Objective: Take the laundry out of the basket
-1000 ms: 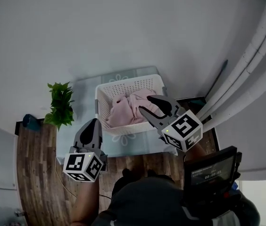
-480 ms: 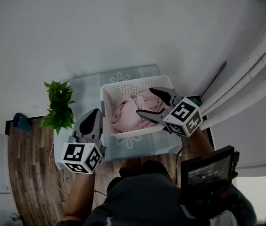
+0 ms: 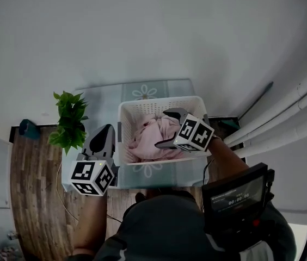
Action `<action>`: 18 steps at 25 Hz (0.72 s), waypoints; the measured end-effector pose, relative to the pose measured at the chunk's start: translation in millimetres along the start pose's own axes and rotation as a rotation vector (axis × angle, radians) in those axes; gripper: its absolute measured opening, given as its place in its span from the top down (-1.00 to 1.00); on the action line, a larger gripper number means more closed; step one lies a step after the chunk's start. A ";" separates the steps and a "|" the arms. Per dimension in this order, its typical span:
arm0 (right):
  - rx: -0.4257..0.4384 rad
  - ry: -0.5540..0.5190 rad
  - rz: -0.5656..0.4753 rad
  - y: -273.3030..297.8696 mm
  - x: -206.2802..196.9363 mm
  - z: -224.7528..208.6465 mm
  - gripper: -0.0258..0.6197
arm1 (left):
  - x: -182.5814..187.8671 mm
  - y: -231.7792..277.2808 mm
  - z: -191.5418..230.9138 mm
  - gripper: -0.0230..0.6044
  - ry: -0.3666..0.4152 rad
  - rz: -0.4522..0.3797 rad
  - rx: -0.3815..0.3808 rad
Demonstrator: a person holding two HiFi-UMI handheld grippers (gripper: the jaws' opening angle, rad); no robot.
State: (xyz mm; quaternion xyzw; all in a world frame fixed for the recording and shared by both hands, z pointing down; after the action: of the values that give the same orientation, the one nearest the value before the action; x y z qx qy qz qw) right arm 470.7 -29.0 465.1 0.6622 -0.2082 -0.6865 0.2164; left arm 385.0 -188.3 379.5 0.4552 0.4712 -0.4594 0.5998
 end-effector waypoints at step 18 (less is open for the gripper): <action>0.241 -0.237 0.478 113.7 -113.0 -19.3 -0.63 | -20.5 -4.3 19.8 0.90 -0.027 0.035 0.168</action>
State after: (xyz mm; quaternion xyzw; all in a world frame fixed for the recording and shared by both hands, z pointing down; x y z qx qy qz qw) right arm 495.7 -57.4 622.1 0.5303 -0.4623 -0.6590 0.2660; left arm 380.9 -206.0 402.0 0.5060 0.4146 -0.4929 0.5737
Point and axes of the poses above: the fingertips, and each gripper's own axes: y forward along the fingers, z to its left, x out of its top, the point moved 4 cm from there along -y, backward along the fingers, and after that the axes turned 5 degrees about -z, right-handed, at the moved point
